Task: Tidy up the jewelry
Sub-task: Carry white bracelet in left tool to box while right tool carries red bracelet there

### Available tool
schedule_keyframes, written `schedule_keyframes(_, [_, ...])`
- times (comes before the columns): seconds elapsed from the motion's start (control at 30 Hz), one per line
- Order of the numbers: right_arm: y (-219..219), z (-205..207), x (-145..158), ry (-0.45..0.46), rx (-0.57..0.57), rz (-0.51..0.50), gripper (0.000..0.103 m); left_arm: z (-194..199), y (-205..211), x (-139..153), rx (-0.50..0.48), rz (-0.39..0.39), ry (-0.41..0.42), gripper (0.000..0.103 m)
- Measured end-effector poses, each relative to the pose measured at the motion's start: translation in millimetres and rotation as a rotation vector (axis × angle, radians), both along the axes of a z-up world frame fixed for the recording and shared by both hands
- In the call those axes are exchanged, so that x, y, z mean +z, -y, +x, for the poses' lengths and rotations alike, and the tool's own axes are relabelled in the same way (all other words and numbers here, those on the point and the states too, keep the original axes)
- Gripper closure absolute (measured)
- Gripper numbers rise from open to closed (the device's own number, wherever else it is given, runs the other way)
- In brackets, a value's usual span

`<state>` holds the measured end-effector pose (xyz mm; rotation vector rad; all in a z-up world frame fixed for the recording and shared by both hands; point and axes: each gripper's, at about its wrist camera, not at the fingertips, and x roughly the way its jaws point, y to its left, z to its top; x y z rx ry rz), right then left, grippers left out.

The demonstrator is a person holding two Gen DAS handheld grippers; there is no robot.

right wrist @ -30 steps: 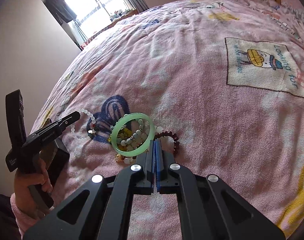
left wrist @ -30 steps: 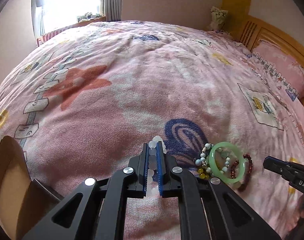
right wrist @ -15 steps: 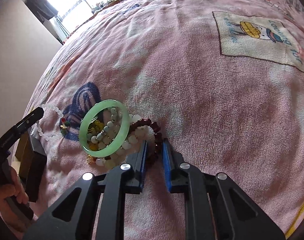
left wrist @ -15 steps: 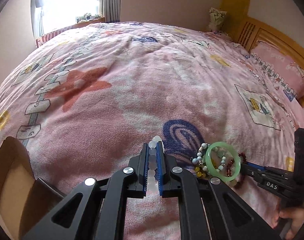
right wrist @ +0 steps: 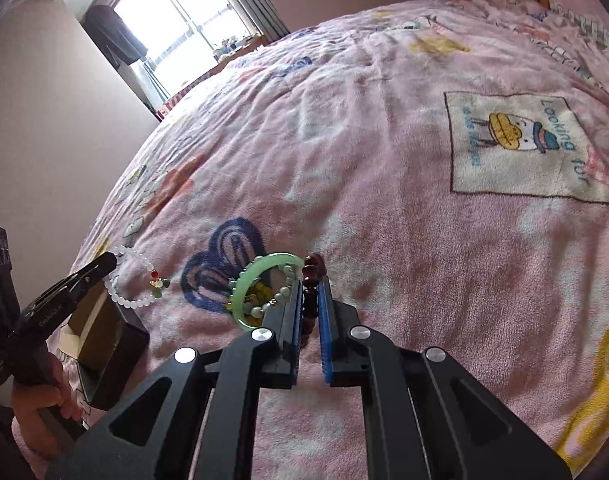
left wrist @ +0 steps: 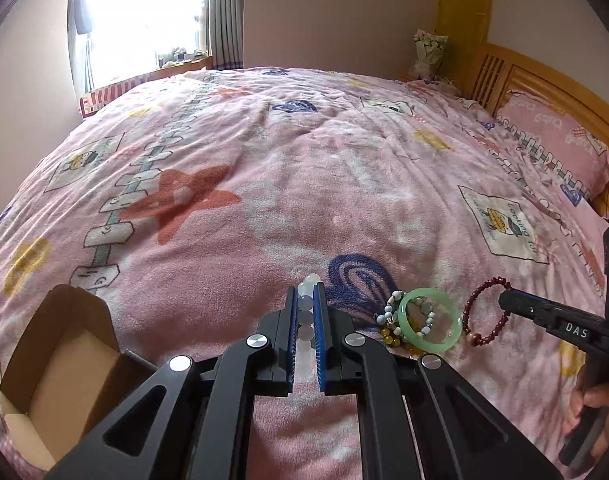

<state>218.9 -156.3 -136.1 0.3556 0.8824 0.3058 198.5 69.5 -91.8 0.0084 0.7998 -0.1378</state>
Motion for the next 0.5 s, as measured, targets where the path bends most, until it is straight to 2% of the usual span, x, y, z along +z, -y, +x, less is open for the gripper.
schedule_keyframes(0.27, [-16,-26,42,0.080,0.050,0.056,0.094,-34,-3,31,0.023,-0.041,0.053,0.094])
schedule_keyframes(0.5, [-41,-50,68,0.129,0.090,0.108,0.094,-69,-12,56,0.067,-0.048,0.100,0.094])
